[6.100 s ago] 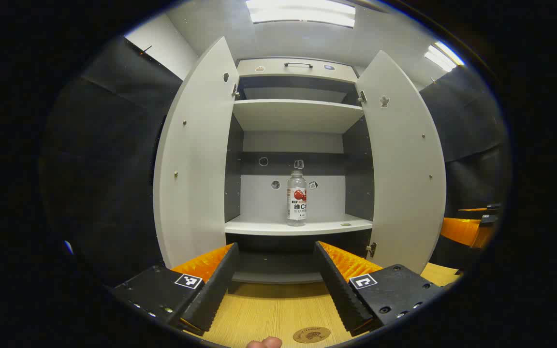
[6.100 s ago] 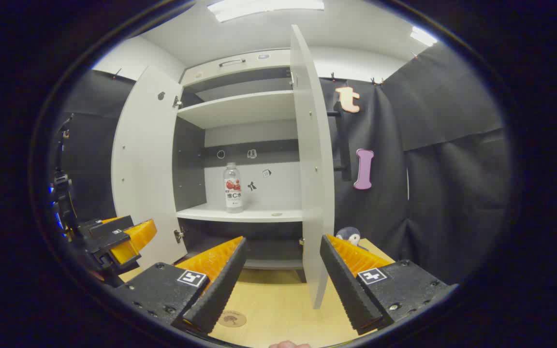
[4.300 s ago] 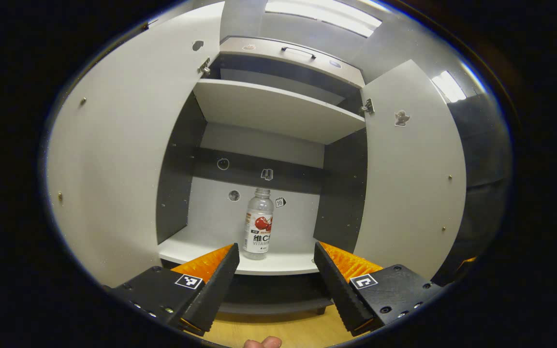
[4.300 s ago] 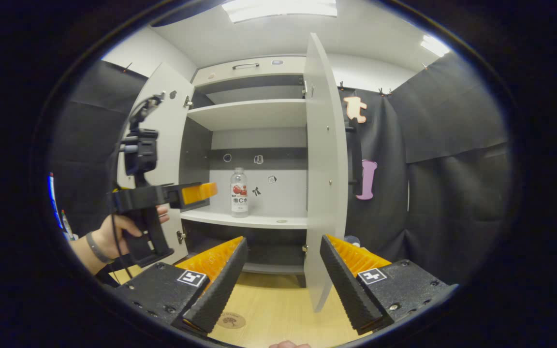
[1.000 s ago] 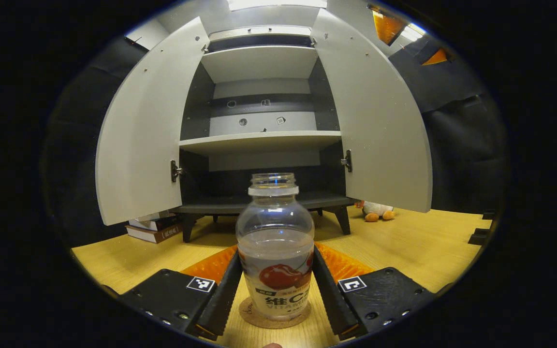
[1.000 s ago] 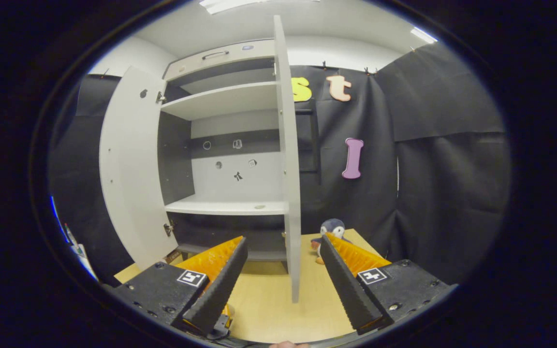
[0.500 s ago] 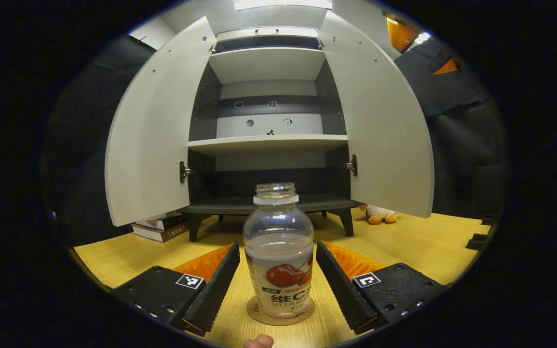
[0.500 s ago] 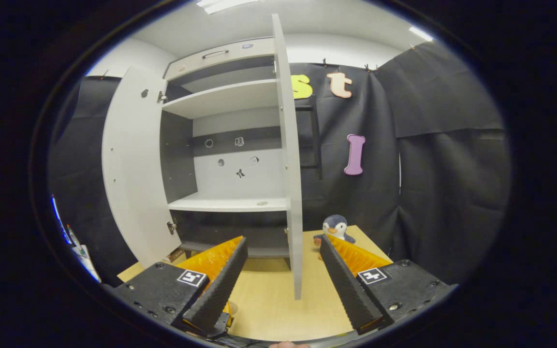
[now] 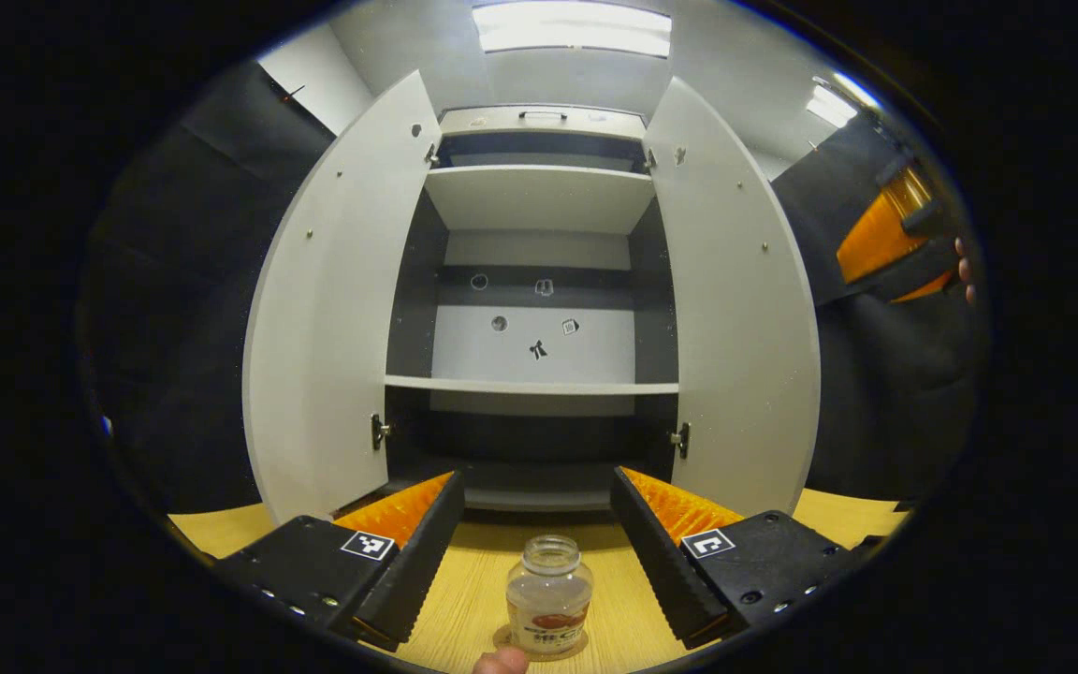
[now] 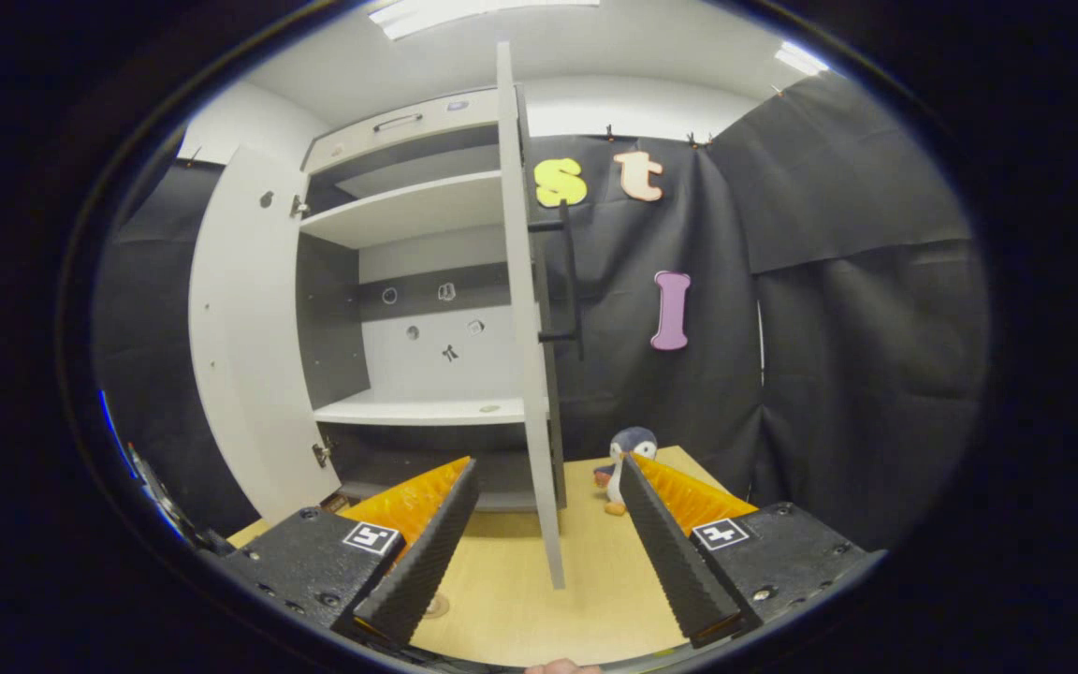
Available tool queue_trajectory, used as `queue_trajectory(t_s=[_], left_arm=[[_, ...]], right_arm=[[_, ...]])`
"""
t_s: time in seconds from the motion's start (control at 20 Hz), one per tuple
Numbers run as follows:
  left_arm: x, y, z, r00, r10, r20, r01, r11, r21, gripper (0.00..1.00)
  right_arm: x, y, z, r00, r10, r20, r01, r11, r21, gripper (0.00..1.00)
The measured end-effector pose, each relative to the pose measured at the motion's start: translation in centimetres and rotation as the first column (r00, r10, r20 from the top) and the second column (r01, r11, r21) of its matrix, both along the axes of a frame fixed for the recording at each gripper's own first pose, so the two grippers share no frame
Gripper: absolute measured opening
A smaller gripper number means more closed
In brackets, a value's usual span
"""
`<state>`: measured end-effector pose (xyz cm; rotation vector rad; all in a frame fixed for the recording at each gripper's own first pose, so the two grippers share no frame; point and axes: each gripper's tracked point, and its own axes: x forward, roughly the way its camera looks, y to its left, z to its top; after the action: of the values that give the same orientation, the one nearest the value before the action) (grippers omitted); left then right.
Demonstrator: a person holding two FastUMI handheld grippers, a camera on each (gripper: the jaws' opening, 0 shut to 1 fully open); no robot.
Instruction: Grasp the bottle in the cabinet with the left hand and place it on the coaster, then close the right door with the right hand and the left door with the left hand.
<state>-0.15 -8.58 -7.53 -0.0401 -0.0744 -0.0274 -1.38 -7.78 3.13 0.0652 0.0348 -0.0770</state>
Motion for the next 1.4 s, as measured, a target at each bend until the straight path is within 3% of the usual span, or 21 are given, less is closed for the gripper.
queue_trajectory(t_s=[0.1,0.15,0.35,0.4,0.5,0.6,0.7,0.75,0.85,0.95,1.0,1.15,1.2,1.3,1.35,1.4], left_arm=[[0.2,0.7,3.5,1.000,-0.008,0.026,0.009,1.000,-0.021,0.95],[0.5,0.6,4.6,0.999,-0.030,0.011,0.031,0.999,-0.020,0.95],[0.4,1.5,7.0,0.997,-0.055,-0.047,0.054,0.998,-0.025,0.95],[0.3,2.5,7.6,0.999,-0.020,-0.034,0.019,0.999,-0.030,0.95],[0.2,4.3,8.4,0.999,0.039,-0.002,-0.039,0.999,-0.022,0.95],[-0.2,5.3,7.9,0.997,0.070,-0.018,-0.071,0.997,-0.015,0.95],[-0.1,6.1,7.4,0.994,0.095,-0.047,-0.096,0.995,-0.023,0.95],[-0.1,6.2,7.2,0.993,0.101,-0.056,-0.103,0.994,-0.033,0.95],[-0.3,6.8,7.0,0.992,0.109,-0.063,-0.112,0.992,-0.051,0.95],[-0.6,7.5,6.9,0.990,0.127,-0.065,-0.131,0.990,-0.052,0.99],[-0.7,7.9,6.9,0.989,0.135,-0.064,-0.138,0.989,-0.053,0.95],[-1.1,8.5,7.1,0.986,0.156,-0.055,-0.159,0.985,-0.061,0.95],[-1.2,8.9,7.5,0.984,0.175,-0.036,-0.177,0.982,-0.063,0.99],[-1.1,9.5,7.9,0.981,0.194,-0.025,-0.196,0.978,-0.071,0.95],[-1.1,9.7,7.8,0.980,0.197,-0.032,-0.199,0.977,-0.078,0.95],[-1.2,10.0,7.8,0.980,0.199,-0.030,-0.200,0.976,-0.085,0.99]], right_arm=[[0.3,-1.5,2.1,0.997,-0.025,0.074,0.025,1.000,-0.001,0.99],[0.5,-2.5,3.5,0.991,-0.039,0.125,0.039,0.999,0.002,0.94],[2.5,-6.0,8.2,0.967,-0.083,0.241,0.095,0.995,-0.038,0.94],[3.3,-6.7,9.1,0.965,-0.085,0.247,0.101,0.993,-0.054,0.98],[5.2,-7.5,10.1,0.967,-0.083,0.242,0.105,0.991,-0.078,0.94],[7.3,-8.3,10.2,0.973,-0.085,0.214,0.109,0.988,-0.106,0.98],[8.9,-7.5,10.1,0.981,-0.050,0.189,0.065,0.995,-0.078,0.99],[9.5,-7.5,10.0,0.981,-0.060,0.182,0.072,0.996,-0.059,0.95],[9.7,-8.1,10.2,0.979,-0.066,0.191,0.077,0.996,-0.051,0.97],[9.8,-7.4,10.2,0.981,-0.040,0.190,0.054,0.996,-0.069,0.98],[9.9,-7.2,10.3,0.981,-0.035,0.191,0.053,0.995,-0.089,0.98],[9.9,-5.3,10.7,0.981,-0.009,0.194,0.044,0.983,-0.178,0.97],[9.9,-4.0,10.7,0.981,0.019,0.191,0.017,0.982,-0.186,0.97],[10.2,-0.9,10.2,0.980,0.096,0.175,-0.068,0.985,-0.157,0.98],[10.5,0.5,9.9,0.978,0.124,0.166,-0.100,0.984,-0.146,0.93],[10.8,1.9,9.8,0.974,0.153,0.168,-0.130,0.981,-0.142,0.98]])
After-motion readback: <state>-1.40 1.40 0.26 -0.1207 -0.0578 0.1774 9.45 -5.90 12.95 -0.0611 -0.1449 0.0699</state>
